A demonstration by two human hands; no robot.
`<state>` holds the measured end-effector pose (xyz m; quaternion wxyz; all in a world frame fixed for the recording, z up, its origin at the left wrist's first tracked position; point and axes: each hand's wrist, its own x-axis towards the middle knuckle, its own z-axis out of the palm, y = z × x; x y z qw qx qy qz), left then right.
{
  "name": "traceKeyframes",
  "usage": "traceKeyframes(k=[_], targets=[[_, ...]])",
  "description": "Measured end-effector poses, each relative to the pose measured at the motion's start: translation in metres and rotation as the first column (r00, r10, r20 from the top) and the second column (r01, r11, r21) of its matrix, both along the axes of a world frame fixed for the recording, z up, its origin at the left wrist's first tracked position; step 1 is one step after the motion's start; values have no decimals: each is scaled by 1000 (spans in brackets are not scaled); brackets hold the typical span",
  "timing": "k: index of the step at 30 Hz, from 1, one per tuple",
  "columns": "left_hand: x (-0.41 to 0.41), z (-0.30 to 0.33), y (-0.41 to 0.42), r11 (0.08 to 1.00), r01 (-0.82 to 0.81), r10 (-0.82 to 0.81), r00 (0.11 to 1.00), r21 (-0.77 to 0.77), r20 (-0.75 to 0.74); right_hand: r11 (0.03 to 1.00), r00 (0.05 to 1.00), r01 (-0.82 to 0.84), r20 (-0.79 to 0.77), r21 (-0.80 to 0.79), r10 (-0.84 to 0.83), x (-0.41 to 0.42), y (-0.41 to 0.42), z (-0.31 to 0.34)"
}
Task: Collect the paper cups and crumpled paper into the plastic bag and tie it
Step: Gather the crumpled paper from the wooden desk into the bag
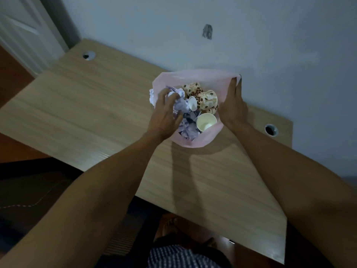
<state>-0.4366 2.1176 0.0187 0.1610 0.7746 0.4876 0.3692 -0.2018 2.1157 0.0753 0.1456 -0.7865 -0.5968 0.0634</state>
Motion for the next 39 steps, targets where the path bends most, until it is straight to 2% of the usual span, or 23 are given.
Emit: traceKeyframes(k=[3,5,7,9,11,13,15,18,22,25,27,29,31,32,34,36,37,39], targets=[[16,-10,0,985,64,-89,984,-161,-154,1000,1000,-17,2,-9,17,5,-5,-1],[15,-16,-3,995,28,-52,968,-99,-245,1000,1000,-20,-8,-24,20,7,-9,0],[10,-18,-7,995,-93,100,951,39,-293,999,1000,-14,-15,-33,13,7,-11,1],[4,-17,-10,961,-271,278,930,61,-239,999,1000,-3,-11,-41,3,8,-11,3],[0,-15,-9,915,-398,387,911,-59,-141,999,1000,3,-5,-41,-3,10,-10,4],[-4,-14,-2,894,-367,373,927,-255,-29,1000,1000,4,-6,-20,-4,12,-10,5],[-5,-12,7,894,-278,303,953,-351,16,1000,1000,7,-3,17,-7,16,-10,5],[7,-4,16,918,-207,222,975,-339,5,995,999,29,16,93,-30,25,-11,5],[35,4,28,937,-136,174,981,-322,90,986,997,63,41,152,-70,41,-13,4],[44,4,39,907,-109,160,982,-407,95,985,995,86,44,147,-94,49,-15,5],[44,3,41,933,-78,141,977,-351,158,988,995,85,38,127,-91,51,-16,5],[38,0,44,942,-128,220,933,-309,283,990,996,78,26,117,-81,49,-15,3],[26,-6,53,902,-259,373,872,-346,319,991,997,64,25,117,-67,46,-14,0],[18,-10,59,876,-308,423,860,-371,285,991,998,60,27,121,-64,44,-13,-2],[2,-24,72,844,-377,441,892,-381,94,990,998,60,20,131,-63,40,-10,-7],[-9,-39,83,832,-411,370,912,-373,-179,988,998,54,19,145,-57,39,-6,-13],[-13,-46,88,824,-408,322,908,-393,-269,987,998,52,22,154,-57,39,-4,-16],[-16,-60,101,802,-369,224,915,-470,-336,982,998,42,37,181,-50,39,-1,-22]])
